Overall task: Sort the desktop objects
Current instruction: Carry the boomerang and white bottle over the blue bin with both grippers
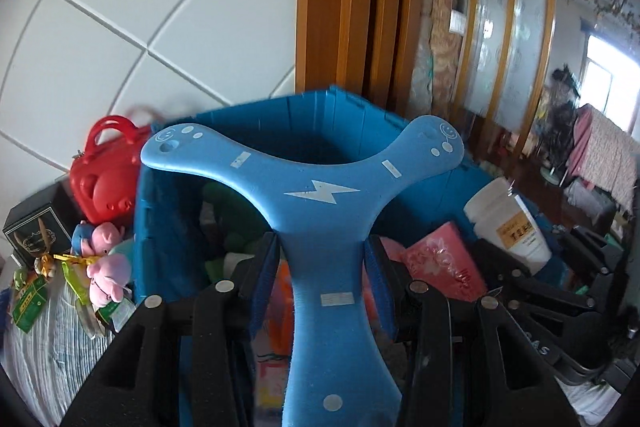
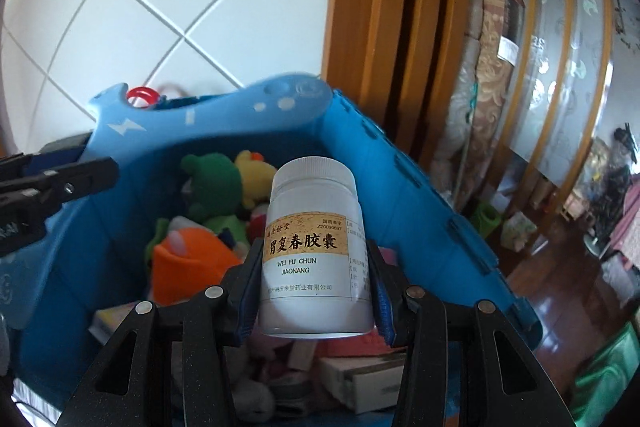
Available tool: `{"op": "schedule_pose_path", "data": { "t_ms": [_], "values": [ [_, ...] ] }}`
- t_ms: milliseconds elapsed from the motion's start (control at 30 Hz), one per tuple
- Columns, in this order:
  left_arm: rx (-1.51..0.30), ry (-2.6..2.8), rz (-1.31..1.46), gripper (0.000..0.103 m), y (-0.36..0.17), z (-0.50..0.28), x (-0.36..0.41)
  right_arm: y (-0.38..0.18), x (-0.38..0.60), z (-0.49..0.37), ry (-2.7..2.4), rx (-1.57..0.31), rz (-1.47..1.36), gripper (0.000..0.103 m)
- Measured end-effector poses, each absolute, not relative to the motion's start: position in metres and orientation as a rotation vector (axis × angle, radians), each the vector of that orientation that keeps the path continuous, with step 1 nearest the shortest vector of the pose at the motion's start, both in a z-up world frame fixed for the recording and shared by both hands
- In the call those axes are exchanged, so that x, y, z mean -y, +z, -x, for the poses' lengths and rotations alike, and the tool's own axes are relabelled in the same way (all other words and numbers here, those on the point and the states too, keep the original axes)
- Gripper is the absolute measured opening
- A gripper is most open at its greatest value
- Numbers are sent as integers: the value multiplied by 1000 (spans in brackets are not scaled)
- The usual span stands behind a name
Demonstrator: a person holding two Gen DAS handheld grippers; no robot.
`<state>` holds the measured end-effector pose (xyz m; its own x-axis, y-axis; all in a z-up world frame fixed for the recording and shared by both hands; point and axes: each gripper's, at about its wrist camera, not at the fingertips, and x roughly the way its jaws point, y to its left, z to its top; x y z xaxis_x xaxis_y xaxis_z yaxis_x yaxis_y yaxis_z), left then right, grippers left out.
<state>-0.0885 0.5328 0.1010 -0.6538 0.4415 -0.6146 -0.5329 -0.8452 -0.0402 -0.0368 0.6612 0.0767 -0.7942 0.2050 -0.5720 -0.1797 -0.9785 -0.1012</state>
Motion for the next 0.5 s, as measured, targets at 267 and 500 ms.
{"op": "schedule_pose_path", "data": {
  "t_ms": [267, 500],
  "values": [
    [-292, 2442, 959, 44, 87, 80, -559, 60, -684, 47, 2797, 63, 959, 46],
    [-300, 2490, 944, 51, 79, 83, -549, 56, -692, 53, 2804, 70, 977, 46]
  ]
}}
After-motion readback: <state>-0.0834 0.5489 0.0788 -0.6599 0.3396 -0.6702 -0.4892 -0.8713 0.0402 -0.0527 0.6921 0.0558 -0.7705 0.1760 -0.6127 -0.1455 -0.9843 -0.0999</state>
